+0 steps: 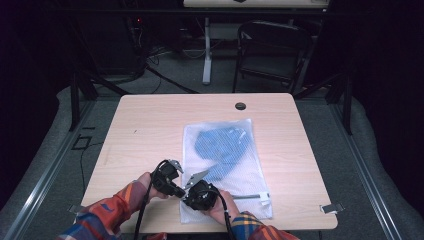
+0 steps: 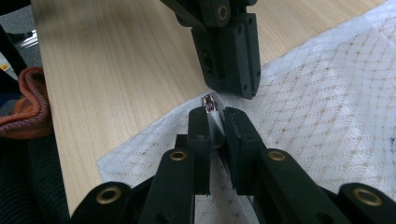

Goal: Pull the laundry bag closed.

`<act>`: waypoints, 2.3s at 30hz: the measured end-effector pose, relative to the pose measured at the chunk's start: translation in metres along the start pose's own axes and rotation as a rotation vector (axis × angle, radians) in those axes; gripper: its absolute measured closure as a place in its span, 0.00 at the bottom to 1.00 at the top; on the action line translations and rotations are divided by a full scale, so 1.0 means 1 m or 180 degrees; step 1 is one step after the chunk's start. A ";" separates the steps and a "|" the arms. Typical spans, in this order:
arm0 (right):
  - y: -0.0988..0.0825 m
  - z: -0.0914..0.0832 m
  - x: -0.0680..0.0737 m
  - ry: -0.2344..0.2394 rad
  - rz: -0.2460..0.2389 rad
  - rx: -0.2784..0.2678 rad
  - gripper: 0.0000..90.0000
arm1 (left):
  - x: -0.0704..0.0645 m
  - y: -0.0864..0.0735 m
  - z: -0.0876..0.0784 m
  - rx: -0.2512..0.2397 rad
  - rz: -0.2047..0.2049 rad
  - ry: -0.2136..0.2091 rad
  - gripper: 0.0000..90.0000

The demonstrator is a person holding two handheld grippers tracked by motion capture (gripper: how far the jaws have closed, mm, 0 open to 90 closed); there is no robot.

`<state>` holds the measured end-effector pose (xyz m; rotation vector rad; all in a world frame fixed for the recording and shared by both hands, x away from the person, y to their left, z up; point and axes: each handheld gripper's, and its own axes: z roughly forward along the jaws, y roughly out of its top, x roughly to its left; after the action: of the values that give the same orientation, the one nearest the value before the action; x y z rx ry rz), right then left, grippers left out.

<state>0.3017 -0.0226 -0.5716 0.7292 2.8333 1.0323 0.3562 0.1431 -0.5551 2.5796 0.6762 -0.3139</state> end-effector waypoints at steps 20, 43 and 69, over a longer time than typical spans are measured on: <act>-0.002 -0.002 0.004 -0.0100 0.0003 -0.0010 0.92 | -0.003 0.002 0.002 0.0071 0.0067 0.0151 1.00; -0.002 -0.004 0.001 -0.0082 0.0099 0.0023 0.97 | -0.003 0.002 0.002 0.0080 0.0124 0.0151 1.00; -0.006 -0.011 -0.006 -0.0117 0.0066 0.0112 0.97 | -0.008 0.004 0.001 0.0102 0.0327 0.0245 1.00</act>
<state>0.3019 -0.0359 -0.5675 0.7739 2.8255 0.9638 0.3512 0.1367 -0.5516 2.6576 0.5669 -0.1949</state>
